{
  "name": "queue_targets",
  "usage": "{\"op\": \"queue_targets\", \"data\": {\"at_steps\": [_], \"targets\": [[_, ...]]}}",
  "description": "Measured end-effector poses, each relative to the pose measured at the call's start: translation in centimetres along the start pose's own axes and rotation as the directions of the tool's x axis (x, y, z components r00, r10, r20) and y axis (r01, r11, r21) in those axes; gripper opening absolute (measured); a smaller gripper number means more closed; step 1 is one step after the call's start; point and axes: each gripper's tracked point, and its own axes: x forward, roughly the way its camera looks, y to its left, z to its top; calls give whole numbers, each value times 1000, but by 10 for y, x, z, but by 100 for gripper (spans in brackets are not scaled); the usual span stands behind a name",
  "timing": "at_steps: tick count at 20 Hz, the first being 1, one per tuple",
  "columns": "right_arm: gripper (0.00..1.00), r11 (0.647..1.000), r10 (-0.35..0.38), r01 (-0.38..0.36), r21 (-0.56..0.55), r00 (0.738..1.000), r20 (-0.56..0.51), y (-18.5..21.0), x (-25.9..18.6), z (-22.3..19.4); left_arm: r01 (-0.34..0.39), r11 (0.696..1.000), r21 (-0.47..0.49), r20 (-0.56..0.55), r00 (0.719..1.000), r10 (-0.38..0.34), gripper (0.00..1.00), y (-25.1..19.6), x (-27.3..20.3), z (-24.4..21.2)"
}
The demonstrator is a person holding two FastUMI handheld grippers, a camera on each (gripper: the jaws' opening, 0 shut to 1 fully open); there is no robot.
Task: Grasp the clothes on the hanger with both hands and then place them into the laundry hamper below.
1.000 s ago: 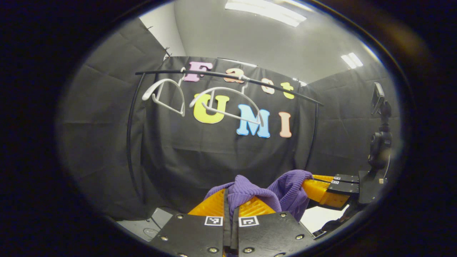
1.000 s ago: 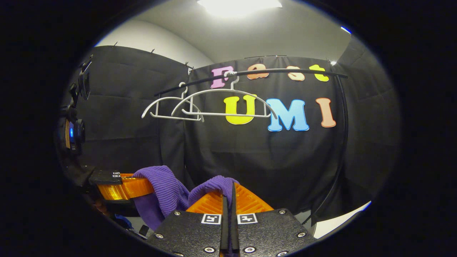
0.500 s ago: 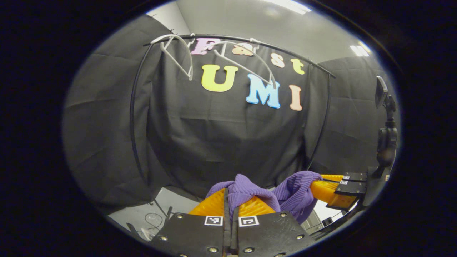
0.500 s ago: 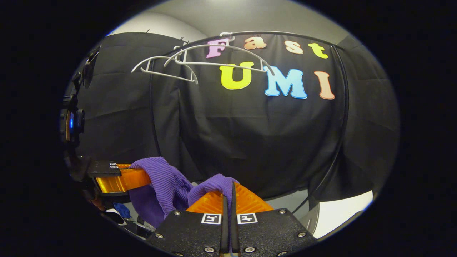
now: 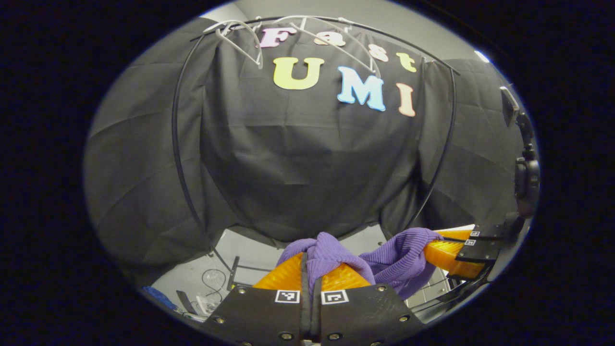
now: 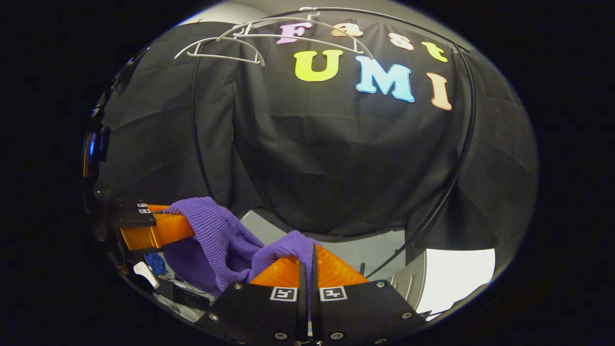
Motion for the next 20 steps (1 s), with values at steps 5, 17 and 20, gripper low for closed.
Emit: {"op": "queue_targets", "data": {"at_steps": [5, 17, 20], "targets": [[4, 999, -10, 6, -36, 996, -89, 0, 14, -32, -30, 999, -17, -117, 993, 28, 2, -2, 11, -43], [64, 1000, 21, -22, -2, 972, -234, 8, -2, -100, -86, 995, -56, -208, 975, 73, 67, 14, 0, -98], [94, 1000, 6, -8, -7, 979, -205, 4, -5, -89, -89, 995, -47, -162, 983, 80, 94, 18, -13, -78]]}}
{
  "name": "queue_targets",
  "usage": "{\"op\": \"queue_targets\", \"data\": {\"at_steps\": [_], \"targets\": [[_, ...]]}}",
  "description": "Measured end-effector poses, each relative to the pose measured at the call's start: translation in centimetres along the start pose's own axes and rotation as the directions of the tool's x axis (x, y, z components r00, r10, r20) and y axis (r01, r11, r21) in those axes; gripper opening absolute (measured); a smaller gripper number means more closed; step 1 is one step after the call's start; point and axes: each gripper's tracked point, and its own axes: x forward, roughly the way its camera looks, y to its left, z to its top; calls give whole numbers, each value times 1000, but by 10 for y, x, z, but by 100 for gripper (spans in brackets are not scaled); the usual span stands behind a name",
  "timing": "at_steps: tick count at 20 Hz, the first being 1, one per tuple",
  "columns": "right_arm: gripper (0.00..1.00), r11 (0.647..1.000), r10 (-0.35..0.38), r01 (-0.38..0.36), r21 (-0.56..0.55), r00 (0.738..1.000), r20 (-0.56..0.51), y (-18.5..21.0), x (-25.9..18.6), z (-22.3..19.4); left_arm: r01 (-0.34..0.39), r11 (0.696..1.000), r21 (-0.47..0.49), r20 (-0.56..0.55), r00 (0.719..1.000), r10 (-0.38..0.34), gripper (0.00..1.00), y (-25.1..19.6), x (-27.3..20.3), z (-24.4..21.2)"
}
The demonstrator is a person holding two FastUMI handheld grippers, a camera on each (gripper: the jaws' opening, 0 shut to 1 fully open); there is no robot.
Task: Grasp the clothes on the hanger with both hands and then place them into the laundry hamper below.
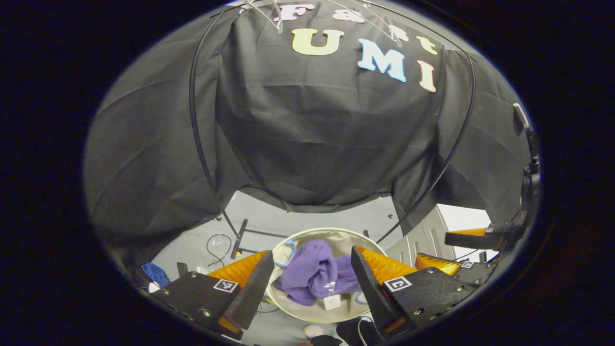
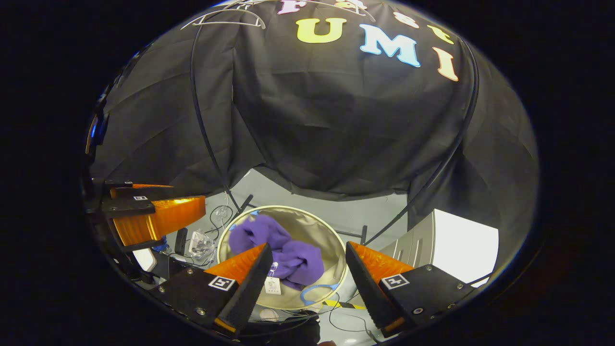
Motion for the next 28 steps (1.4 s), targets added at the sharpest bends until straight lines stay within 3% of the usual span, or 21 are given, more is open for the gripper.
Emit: {"op": "queue_targets", "data": {"at_steps": [5, 9, 13, 14, 15, 17, 21, 26, 28], "targets": [[95, 999, -22, 19, 29, 994, 104, -7, -22, 36, -1, 999, 41, 119, 993, -4, 94, -4, -32, 48], [95, 997, -59, 45, 64, 968, 242, -20, -59, 84, -13, 996, 92, 282, 959, -14, 93, -11, -75, 116], [95, 992, -109, 72, 108, 914, 391, -39, -112, 134, -12, 995, 98, 427, 904, -31, 99, -20, -123, 184], [94, 990, -122, 81, 113, 899, 420, -45, -124, 145, -11, 995, 103, 456, 889, -37, 87, -23, -135, 198], [94, 989, -136, 93, 118, 883, 449, -50, -137, 155, -12, 994, 110, 482, 875, -43, 99, -25, -147, 210], [93, 985, -168, 120, 127, 850, 499, -59, -165, 169, -12, 993, 119, 519, 853, -52, 99, -26, -169, 232], [93, 976, -217, 157, 153, 784, 582, -79, -215, 189, 6, 992, 129, 578, 812, -80, 99, -31, -206, 261], [94, 959, -278, 171, 224, 702, 656, -106, -256, 202, -28, 993, 112, 651, 757, -52, 94, -36, -247, 265], [94, 952, -299, 171, 253, 685, 665, -114, -263, 198, -29, 996, 89, 674, 738, -39, 91, -39, -260, 270]]}}
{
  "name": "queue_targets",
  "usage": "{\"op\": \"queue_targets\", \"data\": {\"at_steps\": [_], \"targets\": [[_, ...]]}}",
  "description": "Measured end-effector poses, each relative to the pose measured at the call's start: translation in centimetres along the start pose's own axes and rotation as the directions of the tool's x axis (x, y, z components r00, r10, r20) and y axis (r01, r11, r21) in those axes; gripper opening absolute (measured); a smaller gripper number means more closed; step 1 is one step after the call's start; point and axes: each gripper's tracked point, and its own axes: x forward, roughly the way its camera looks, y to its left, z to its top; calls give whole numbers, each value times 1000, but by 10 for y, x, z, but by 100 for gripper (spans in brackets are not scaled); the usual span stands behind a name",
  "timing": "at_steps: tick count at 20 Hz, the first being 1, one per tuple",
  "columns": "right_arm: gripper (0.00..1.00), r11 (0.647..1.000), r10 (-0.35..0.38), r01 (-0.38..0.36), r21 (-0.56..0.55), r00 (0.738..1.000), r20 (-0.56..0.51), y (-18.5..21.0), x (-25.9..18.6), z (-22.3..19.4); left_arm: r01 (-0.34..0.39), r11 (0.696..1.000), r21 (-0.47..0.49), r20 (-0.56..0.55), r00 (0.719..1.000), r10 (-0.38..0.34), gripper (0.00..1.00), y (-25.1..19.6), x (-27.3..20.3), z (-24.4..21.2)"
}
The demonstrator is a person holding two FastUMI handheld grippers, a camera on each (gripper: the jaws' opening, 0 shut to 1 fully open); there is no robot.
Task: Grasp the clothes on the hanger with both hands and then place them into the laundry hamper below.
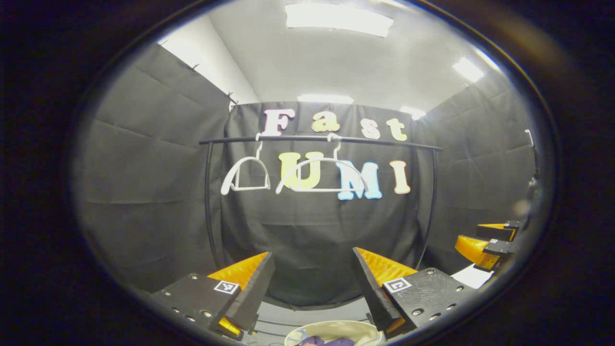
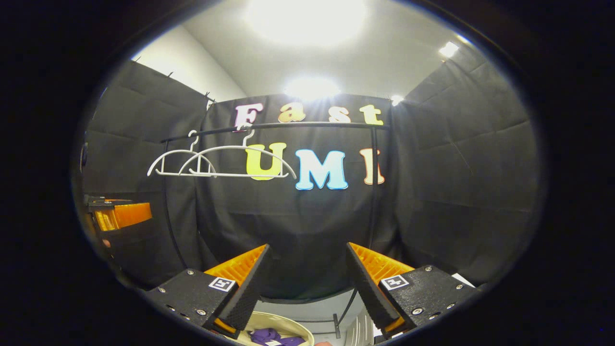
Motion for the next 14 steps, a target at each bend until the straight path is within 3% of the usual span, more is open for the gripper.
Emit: {"op": "queue_targets", "data": {"at_steps": [4, 5, 10, 11, 12, 14], "targets": [[94, 1000, -21, 20, 1, 1000, 6, -11, -15, -4, -43, 999, 33, 35, 999, 42, 87, 9, -25, 8], [94, 1000, -23, 23, 0, 1000, 6, -12, -19, -4, -65, 997, 49, 47, 997, 63, 98, 14, -29, 7], [94, 999, -35, 35, 10, 999, 8, -18, -24, -3, -89, 995, 52, 35, 996, 87, 99, 15, -38, -6], [94, 999, -36, 36, 9, 999, 15, -19, -24, 0, -94, 994, 48, 38, 995, 92, 93, 16, -39, -6], [94, 999, -41, 41, 7, 999, 21, -20, -23, 1, -99, 994, 46, 37, 995, 97, 99, 18, -39, -7], [94, 999, -45, 45, 4, 999, 30, -23, -20, 7, -108, 993, 43, 42, 993, 107, 99, 21, -39, -6]]}}
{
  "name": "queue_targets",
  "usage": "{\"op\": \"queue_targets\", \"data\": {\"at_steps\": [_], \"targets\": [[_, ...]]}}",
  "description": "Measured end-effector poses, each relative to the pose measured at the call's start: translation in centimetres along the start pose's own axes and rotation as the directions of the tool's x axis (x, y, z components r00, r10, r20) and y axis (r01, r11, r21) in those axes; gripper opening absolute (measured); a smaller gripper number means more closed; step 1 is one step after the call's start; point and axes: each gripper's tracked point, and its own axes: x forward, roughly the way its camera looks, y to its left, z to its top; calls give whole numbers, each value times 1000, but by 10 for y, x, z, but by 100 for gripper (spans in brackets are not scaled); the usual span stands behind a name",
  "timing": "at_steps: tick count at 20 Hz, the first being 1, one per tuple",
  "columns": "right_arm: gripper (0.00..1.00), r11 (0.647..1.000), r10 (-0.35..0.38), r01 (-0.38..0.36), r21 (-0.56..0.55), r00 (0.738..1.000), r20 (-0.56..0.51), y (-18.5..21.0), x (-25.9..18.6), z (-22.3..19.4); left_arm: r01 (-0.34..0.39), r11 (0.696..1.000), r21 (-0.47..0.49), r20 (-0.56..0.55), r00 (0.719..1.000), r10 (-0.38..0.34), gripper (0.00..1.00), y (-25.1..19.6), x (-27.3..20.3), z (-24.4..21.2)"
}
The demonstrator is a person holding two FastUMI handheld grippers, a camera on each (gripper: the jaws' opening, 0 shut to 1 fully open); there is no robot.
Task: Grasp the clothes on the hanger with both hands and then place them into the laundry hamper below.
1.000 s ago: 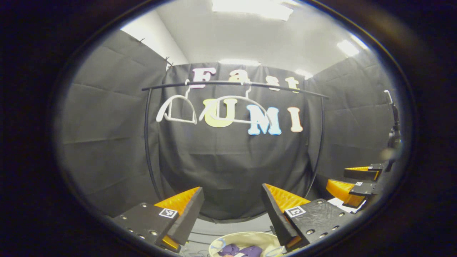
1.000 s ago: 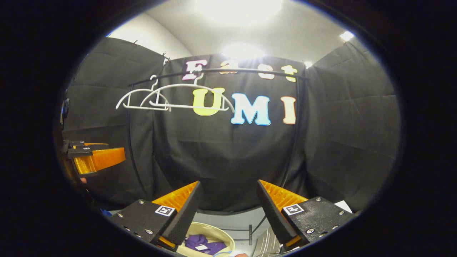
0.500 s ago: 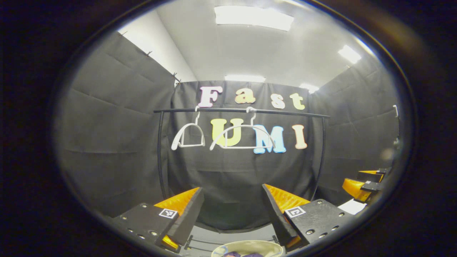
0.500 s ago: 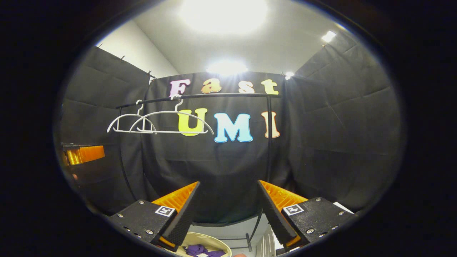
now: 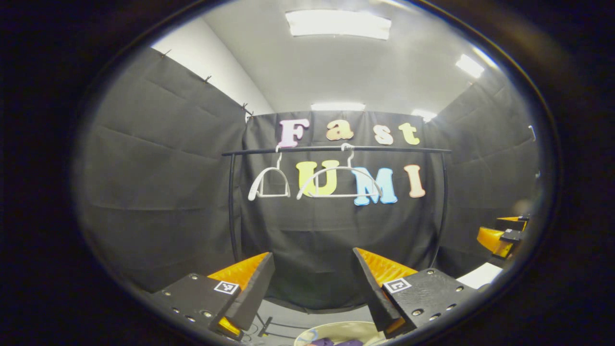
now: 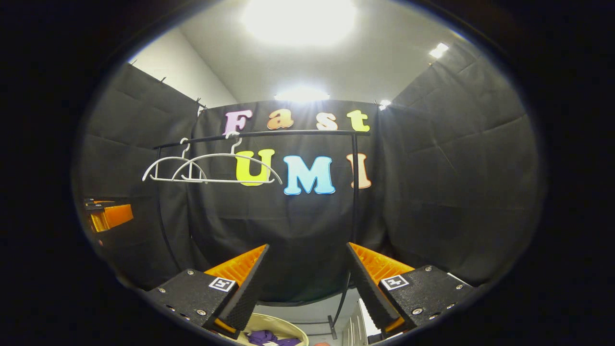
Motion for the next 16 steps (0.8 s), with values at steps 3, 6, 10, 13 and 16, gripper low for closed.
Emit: {"op": "queue_targets", "data": {"at_steps": [3, 6, 10, 13, 16], "targets": [[94, 1000, -8, 8, -2, 1000, 12, -7, 0, 8, -13, 1000, 9, 9, 1000, 12, 93, 3, -3, 3], [94, 1000, -8, 8, 4, 1000, 11, -10, -3, 9, -21, 999, 37, 26, 999, 20, 99, 5, -6, 9], [94, 1000, -21, 21, -7, 1000, 5, -17, -6, 8, -16, 999, 38, 38, 999, 14, 87, 2, -10, 9], [94, 1000, -20, 20, -5, 1000, -3, -15, -4, 5, -13, 999, 47, 30, 999, 12, 93, 2, -7, 7], [94, 1000, -20, 20, -17, 1000, -9, -16, -4, 3, -9, 999, 44, 36, 999, 8, 93, 1, -3, 9]]}}
